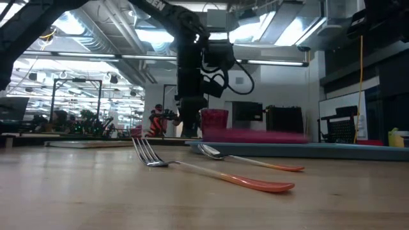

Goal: Pick and place plate/cup/fork/spoon on tray
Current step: Put the pink plate on the blue tray to the bottom right of the red cup

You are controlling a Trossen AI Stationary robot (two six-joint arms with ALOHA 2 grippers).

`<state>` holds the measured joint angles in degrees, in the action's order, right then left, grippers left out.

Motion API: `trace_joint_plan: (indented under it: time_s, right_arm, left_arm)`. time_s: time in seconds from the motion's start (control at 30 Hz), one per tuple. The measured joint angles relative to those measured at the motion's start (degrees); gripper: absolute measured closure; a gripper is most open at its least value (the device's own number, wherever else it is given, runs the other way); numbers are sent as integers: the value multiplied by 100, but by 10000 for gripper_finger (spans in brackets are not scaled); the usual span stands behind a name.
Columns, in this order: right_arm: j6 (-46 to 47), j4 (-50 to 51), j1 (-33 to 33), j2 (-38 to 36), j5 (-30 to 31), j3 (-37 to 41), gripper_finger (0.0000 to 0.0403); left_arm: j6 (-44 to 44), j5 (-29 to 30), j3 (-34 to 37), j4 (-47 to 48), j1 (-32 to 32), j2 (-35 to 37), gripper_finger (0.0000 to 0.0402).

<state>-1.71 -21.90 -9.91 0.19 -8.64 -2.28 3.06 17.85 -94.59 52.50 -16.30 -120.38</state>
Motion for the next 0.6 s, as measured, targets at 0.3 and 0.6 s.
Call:
trace_joint_plan:
  time_s: [0.3,0.6]
  right_arm:
    - [-3,19,-2,0,0,0,295]
    - [3,34,0,0,0,0,295]
  left_arm:
    - [170,-392,29,-183,75,0,331]
    - [350,-380,27,-335,437,-46,331]
